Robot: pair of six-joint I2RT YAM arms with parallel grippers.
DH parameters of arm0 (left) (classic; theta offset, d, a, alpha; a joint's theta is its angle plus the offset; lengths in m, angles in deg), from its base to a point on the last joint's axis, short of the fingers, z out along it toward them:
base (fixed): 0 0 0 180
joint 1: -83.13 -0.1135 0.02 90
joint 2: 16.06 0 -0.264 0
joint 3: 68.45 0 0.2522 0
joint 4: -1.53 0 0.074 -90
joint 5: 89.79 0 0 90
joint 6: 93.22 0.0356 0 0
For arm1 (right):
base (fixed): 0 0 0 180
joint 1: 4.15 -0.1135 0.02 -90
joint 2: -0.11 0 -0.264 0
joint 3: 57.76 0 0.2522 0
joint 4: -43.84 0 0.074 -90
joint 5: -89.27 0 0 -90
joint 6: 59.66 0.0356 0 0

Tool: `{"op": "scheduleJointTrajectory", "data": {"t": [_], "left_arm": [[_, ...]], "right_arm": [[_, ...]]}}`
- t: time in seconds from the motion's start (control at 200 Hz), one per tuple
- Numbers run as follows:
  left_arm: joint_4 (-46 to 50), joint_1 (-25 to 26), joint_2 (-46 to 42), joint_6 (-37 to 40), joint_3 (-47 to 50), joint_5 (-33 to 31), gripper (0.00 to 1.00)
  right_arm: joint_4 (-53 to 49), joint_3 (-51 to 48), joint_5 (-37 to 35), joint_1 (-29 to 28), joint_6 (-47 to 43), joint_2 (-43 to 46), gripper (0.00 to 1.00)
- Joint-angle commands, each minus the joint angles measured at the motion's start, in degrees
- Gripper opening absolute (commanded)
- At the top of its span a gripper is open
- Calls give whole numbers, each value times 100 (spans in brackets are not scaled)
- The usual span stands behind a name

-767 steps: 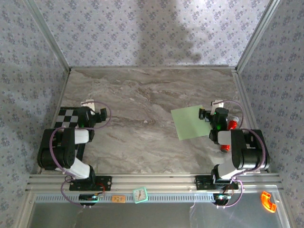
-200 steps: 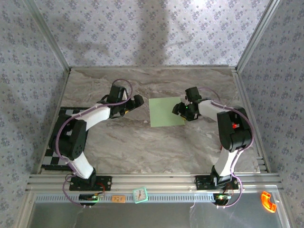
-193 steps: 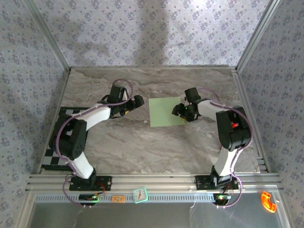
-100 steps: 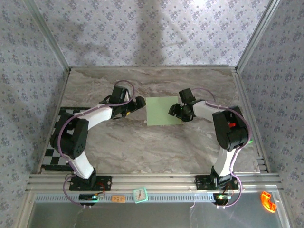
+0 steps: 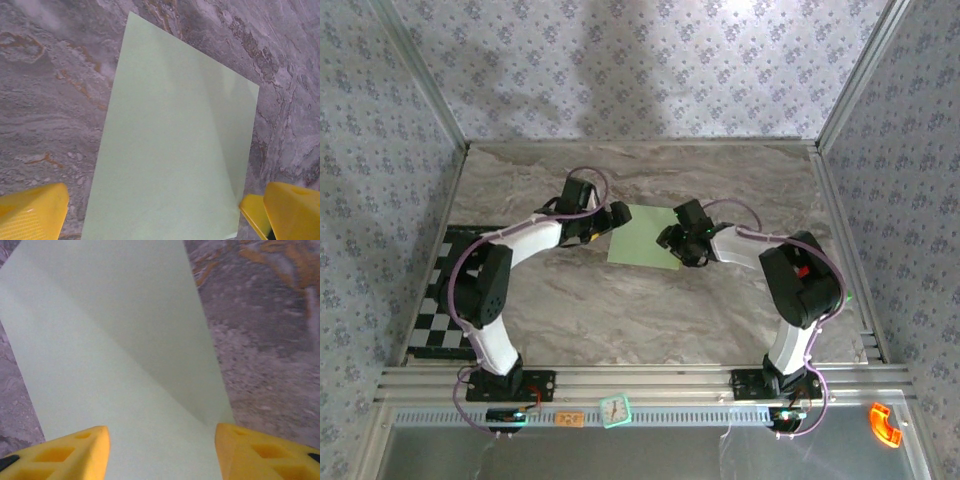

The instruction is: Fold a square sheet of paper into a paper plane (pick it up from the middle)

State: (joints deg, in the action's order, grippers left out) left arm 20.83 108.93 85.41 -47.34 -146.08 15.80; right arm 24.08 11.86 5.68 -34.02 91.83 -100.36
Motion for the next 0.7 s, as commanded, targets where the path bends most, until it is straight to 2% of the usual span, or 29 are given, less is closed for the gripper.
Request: {"op": "scheduleJointTrajectory", "data": {"t": [0.0,0.09,0.25,0.345,0.515,0.699], "left_arm": [[562,161,121,154,-472,-145,100],[991,353,250,315,-797,-426,100],[1841,700,699,521,-1581,-745,100],[2359,909,1013,689,-2075,-954,100],[2990,1237,1638,837,-2903,-1045,100],[3408,1482,2247,818,-3634,-930,97]], "right_arm": [[-45,-182,79,225,-334,579,64],[-105,-408,107,538,-810,968,70],[-235,-849,273,1273,-1703,1610,90],[-456,-978,386,1694,-2288,1920,99],[-814,-989,774,2467,-3020,2079,99],[-659,-1081,961,2818,-2933,2036,98]]}}
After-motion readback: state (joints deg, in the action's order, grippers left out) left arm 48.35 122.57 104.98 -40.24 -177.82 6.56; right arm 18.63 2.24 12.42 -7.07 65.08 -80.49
